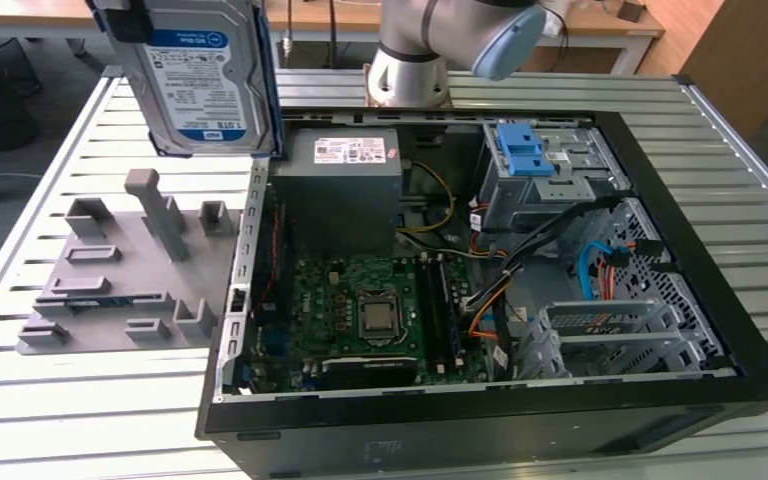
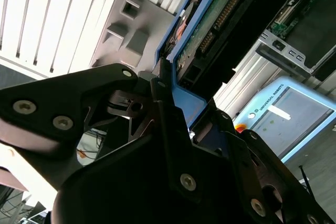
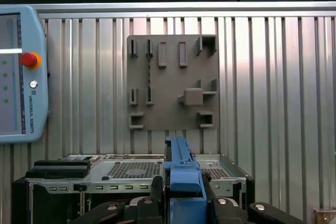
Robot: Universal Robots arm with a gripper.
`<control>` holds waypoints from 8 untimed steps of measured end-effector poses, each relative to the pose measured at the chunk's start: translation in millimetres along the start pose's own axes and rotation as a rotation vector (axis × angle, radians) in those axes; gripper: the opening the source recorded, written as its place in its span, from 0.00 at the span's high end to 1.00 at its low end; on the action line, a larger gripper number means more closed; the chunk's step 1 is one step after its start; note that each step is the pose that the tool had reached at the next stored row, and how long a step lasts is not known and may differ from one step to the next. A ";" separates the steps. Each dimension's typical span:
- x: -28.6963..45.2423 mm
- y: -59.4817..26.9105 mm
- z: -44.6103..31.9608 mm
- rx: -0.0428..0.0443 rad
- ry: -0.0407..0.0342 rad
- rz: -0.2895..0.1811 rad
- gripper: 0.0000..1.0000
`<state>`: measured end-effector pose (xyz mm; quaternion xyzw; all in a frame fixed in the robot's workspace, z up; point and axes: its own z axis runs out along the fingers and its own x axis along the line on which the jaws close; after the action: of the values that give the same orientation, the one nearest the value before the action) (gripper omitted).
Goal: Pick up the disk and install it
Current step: 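Pick up the disk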
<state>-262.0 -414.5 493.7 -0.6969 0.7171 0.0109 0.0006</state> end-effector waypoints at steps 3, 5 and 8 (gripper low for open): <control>-0.1 -4.3 0.2 -0.0001 0.0000 0.000 0.64; -0.2 -7.7 0.4 -0.0001 0.0001 0.000 0.64; -0.4 -13.4 0.6 -0.0001 0.0000 0.000 0.64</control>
<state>-248.6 -414.5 492.9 -0.6969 0.7171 0.0109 0.0005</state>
